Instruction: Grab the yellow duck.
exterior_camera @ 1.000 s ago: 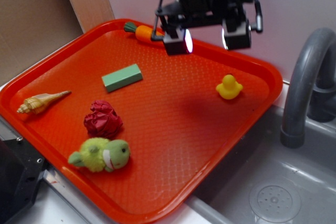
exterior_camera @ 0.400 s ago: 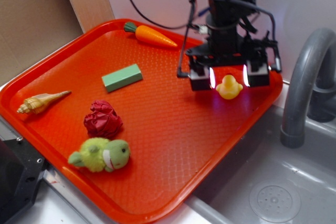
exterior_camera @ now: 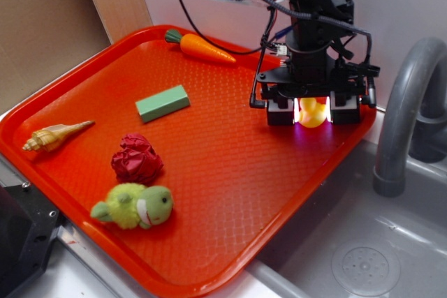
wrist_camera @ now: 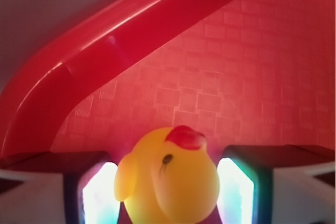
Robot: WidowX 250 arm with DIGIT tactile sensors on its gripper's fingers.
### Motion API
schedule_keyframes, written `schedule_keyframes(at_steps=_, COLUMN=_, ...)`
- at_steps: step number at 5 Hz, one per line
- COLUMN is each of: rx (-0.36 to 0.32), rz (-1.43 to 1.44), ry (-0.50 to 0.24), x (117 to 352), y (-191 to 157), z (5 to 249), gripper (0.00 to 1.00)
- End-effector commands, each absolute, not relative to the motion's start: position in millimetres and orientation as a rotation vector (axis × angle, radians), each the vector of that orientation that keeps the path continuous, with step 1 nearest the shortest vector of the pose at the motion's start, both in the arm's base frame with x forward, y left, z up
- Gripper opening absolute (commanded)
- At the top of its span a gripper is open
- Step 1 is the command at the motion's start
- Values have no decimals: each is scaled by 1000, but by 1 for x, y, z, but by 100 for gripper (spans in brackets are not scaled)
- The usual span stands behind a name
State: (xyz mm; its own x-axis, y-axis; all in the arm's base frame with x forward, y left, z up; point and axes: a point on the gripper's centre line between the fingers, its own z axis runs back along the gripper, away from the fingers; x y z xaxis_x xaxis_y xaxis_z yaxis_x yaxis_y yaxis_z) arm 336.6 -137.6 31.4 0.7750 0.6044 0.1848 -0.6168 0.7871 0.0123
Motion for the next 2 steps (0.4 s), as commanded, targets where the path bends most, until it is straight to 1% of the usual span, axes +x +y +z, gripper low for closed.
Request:
schedule_keyframes(at_steps=1, rx=43, rz=351, ry=-232, x=327, y=-134, z=148, gripper=0)
schedule_keyframes(at_steps=2, rx=67, rz=261, ry=-195, x=321, y=-115, z=182, gripper=0)
